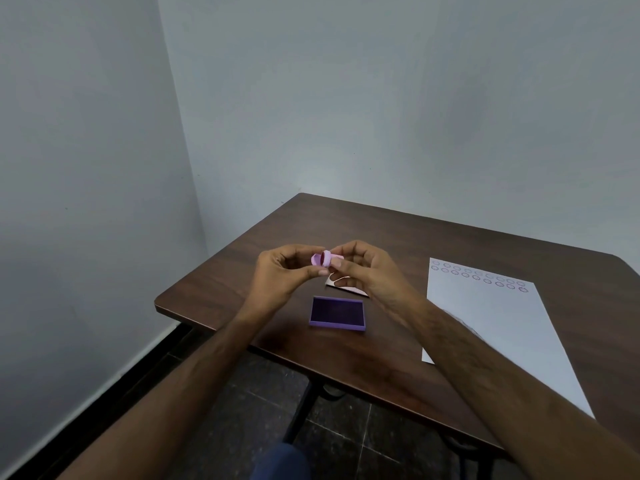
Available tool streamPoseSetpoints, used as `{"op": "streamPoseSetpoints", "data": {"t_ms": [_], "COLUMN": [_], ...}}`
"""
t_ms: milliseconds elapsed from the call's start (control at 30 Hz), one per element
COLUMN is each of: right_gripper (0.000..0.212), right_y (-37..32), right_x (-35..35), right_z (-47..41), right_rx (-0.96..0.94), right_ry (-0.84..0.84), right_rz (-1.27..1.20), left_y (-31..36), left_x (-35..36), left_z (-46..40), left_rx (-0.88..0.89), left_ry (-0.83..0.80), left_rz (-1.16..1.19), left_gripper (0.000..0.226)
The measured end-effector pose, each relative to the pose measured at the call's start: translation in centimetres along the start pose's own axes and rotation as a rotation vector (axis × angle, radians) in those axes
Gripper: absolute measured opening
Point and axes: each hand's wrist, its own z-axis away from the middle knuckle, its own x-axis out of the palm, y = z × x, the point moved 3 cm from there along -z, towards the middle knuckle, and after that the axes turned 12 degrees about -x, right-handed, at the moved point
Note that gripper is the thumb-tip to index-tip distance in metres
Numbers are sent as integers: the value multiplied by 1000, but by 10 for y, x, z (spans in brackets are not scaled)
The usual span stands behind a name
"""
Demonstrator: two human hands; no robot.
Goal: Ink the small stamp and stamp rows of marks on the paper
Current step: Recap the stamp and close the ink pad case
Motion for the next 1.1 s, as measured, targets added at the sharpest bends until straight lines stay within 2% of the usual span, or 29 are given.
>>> {"op": "streamPoseSetpoints", "data": {"t_ms": [100, 233, 333, 433, 533, 633, 733, 800, 933, 1033, 1100], "right_gripper": [18, 19, 13, 16, 28, 30, 20, 16, 10, 8, 9], "right_y": [-4, -9, -10, -9, -3, 4, 12, 17, 24, 29, 31], "right_x": [1, 4, 7, 10, 10, -4, -33, -51, -73, -79, -79], "right_z": [-3, -10, -15, -24, -33, -37, -31, -22, -10, -6, -6], "right_rx": [-31, -91, -99, -56, 37, 123, 182, 206, 240, 275, 292], "right_ry": [4, -12, -14, -31, -41, 42, 138, 162, 217, 206, 162], "right_rz": [141, 358, 423, 428, 340, 356, 440, 527, 611, 687, 757], "left_y": [2, 8, 10, 5, -7, -31, -55, -66, -75, -72, -63], "left_x": [-4, -9, -12, -14, -13, -15, -20, -21, -21, -17, -10], "left_z": [0, 0, -2, -6, -17, -30, -39, -45, -60, -67, -65], "left_rx": [10, 130, 214, 224, 124, -139, -257, -282, -307, -338, -231], "left_ry": [59, 87, 84, 104, 116, 86, 106, 92, 97, 71, 108], "left_rz": [-115, -303, -382, -429, -436, -480, -753, -863, -925, -984, -1018], "left_gripper": [46, 48, 41, 39, 31, 24, 39, 41, 28, 31, 36]}}
